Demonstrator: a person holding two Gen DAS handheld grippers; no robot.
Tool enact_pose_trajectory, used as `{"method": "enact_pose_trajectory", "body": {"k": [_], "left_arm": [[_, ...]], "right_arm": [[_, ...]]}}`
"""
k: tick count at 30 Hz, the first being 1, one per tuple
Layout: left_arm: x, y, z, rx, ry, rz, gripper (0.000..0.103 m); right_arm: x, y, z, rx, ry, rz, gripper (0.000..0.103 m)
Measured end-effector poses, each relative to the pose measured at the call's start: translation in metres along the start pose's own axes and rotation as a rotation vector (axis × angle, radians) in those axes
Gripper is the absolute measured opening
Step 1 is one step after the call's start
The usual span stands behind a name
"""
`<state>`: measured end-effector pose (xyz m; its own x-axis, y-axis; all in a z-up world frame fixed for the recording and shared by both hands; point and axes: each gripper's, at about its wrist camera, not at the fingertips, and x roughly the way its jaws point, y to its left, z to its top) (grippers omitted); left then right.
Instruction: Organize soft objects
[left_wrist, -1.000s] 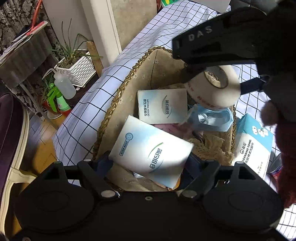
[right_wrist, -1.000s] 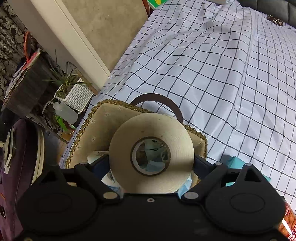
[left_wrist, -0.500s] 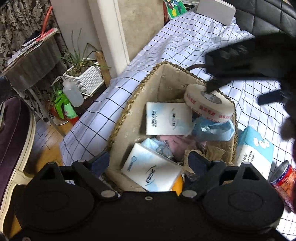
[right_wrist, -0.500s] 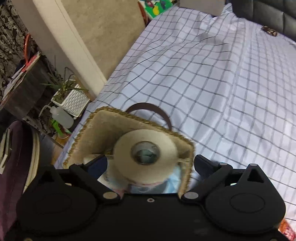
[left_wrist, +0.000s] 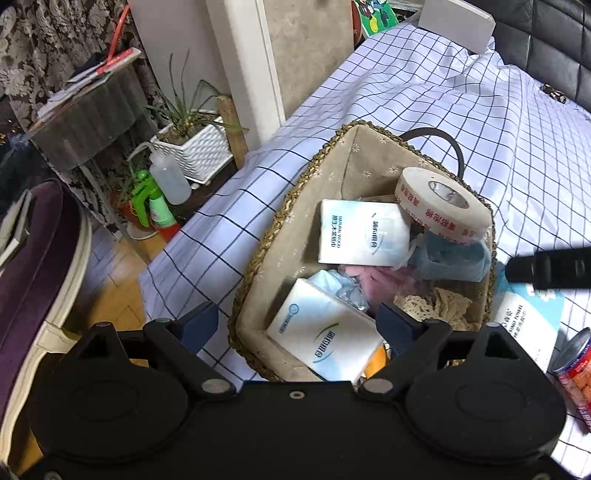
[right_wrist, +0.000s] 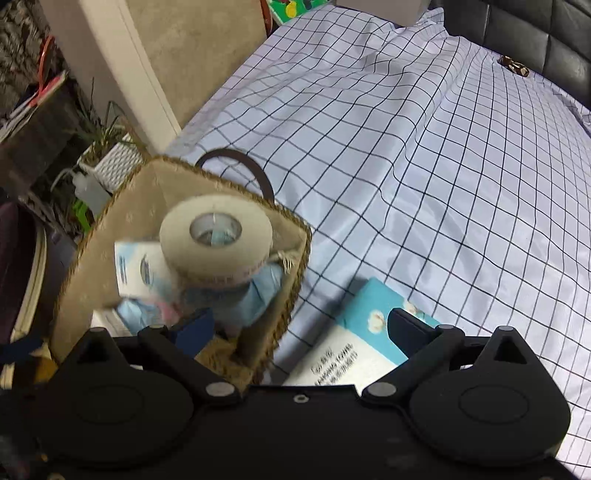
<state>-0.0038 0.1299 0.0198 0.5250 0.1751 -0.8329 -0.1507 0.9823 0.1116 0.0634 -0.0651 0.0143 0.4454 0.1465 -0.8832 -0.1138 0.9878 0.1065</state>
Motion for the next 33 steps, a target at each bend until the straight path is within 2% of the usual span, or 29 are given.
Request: {"method": "enact_pose_trajectory", "body": {"k": [9,23,33], "left_arm": [[0.003,0.001,0.001,-0.012,0.007,0.029,0.090],[0.000,0.003,-0.002,-0.041,0.003,0.063,0.090],[0.002,0.003,-0.001,-0.035,0.034,0.038,0.090]], "right_arm": [[-0.005,0.006,-0.027,-0.066,0.023,0.004,0.101],[-0.008,0.012,-0.036,-0.124,0.034,-0.004,0.101],[-0.008,0.012,-0.036,-0.127,0.036,-0.003,0.101]]}}
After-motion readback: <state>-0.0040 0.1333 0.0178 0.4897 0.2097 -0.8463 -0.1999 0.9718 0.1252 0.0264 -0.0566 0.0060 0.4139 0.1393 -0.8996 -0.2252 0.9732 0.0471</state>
